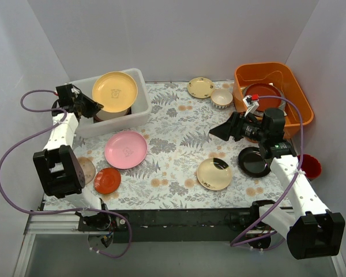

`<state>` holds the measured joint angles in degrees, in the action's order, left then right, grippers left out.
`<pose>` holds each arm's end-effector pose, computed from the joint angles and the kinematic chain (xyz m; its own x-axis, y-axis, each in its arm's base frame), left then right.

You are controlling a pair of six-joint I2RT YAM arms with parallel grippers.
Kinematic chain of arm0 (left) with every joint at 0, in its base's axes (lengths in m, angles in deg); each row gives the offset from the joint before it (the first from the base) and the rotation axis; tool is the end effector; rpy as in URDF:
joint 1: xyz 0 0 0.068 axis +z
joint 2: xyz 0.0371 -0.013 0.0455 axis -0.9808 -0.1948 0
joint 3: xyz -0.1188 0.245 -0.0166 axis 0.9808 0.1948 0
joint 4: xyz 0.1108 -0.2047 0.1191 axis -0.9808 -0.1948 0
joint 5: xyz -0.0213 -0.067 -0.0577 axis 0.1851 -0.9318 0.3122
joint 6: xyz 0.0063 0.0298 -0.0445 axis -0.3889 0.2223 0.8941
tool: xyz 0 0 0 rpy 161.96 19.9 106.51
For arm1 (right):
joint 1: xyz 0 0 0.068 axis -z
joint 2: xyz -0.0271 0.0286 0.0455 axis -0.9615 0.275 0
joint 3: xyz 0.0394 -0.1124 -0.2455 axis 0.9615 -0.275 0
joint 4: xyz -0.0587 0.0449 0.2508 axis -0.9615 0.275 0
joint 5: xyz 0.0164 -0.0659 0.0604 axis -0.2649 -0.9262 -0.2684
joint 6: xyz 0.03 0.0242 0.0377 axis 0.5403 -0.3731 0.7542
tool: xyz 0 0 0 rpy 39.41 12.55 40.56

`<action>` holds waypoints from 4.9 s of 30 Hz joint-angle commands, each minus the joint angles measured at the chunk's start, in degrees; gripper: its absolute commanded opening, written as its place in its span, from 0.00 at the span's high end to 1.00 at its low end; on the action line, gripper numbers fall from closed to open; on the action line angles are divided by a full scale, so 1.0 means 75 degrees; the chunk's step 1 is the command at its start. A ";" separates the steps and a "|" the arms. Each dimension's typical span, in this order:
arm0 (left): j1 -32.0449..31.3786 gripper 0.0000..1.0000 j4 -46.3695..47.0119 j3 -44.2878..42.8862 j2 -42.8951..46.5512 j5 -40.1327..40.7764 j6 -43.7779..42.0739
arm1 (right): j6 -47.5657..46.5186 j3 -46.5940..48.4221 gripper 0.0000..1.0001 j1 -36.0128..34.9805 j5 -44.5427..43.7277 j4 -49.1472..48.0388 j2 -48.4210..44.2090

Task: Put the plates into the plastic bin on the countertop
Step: Place the plate in the plastic bin, then pick up the plate at the center of the board.

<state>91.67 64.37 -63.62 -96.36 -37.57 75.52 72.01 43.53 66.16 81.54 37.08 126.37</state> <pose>0.3598 0.0711 0.2874 -0.1156 -0.9907 0.0725 -0.6183 0.0146 -0.7858 0.2236 0.0555 0.3170 -0.5768 0.2727 -0.7700 -0.5461 0.5722 0.6118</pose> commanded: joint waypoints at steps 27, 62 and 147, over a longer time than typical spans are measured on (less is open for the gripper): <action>0.1045 1.00 0.0522 0.0183 -0.0770 -0.0498 -0.0144 | -0.0069 -0.0172 0.11 0.0019 0.0093 -0.0296 0.0016; 0.1045 0.82 0.0569 -0.0543 -0.2118 -0.0251 -0.0085 | -0.0222 0.0028 0.12 0.0031 0.0222 -0.0484 0.0637; 0.1033 0.07 0.1647 0.0980 0.3483 -0.3919 0.0278 | 0.2075 0.2957 0.18 -0.5090 -0.2133 -0.3320 0.7351</action>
<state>99.21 74.62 -57.33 -73.13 -65.00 77.62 85.85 61.35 28.26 66.61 15.95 179.22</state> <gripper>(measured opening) 0.924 0.822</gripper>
